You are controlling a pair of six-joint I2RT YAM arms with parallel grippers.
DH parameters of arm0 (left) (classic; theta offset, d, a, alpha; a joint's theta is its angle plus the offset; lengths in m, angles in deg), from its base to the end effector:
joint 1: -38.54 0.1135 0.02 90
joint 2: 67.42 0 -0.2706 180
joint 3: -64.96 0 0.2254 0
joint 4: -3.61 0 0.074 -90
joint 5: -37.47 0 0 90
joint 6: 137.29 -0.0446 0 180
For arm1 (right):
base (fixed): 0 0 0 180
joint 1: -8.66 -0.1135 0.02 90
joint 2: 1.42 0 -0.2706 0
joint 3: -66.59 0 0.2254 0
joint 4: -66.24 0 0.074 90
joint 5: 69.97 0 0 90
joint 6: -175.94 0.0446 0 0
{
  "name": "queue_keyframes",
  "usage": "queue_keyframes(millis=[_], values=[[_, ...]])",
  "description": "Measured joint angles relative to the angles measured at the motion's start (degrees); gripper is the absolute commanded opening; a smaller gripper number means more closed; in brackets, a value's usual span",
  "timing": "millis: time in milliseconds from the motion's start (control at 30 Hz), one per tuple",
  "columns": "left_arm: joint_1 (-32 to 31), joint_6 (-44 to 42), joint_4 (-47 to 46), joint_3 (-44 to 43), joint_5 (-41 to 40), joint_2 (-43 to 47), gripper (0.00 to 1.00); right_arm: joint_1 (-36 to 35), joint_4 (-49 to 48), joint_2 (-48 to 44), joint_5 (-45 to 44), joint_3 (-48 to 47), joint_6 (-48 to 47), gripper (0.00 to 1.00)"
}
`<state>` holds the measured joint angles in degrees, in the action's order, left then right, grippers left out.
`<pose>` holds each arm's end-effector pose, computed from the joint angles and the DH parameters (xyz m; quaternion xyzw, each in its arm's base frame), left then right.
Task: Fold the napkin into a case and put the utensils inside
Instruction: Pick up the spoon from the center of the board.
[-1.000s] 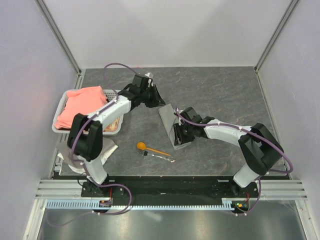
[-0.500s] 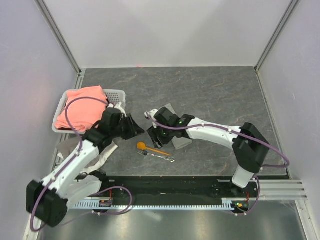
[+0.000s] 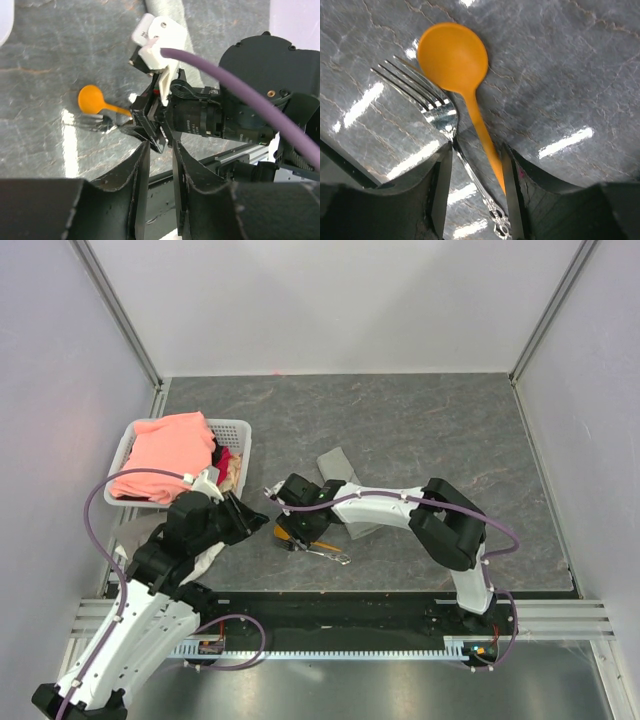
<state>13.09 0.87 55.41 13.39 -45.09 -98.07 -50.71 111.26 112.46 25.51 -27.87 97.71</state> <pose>0.0871 -0.0478 0.2713 -0.1395 0.8573 -0.3401 0.3604 0.1967 0.3405 0.1792 -0.4028 0.8870 0.1664 0.1526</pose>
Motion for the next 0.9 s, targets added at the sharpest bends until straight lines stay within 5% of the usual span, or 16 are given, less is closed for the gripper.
queue_keyframes(millis=[433,700,900], values=[[0.0,0.0,1.8,0.3,0.2,0.6,0.32,-1.5,1.2,2.4,-5.9,-3.5,1.9,0.03],[0.0,-0.3,1.4,0.3,2.1,-0.2,0.50,-0.9,1.5,1.8,-5.7,-3.8,5.7,0.00],[0.0,-0.9,-8.8,3.3,13.0,-7.4,0.58,5.1,-1.3,-8.1,-1.9,2.8,12.2,0.00]])
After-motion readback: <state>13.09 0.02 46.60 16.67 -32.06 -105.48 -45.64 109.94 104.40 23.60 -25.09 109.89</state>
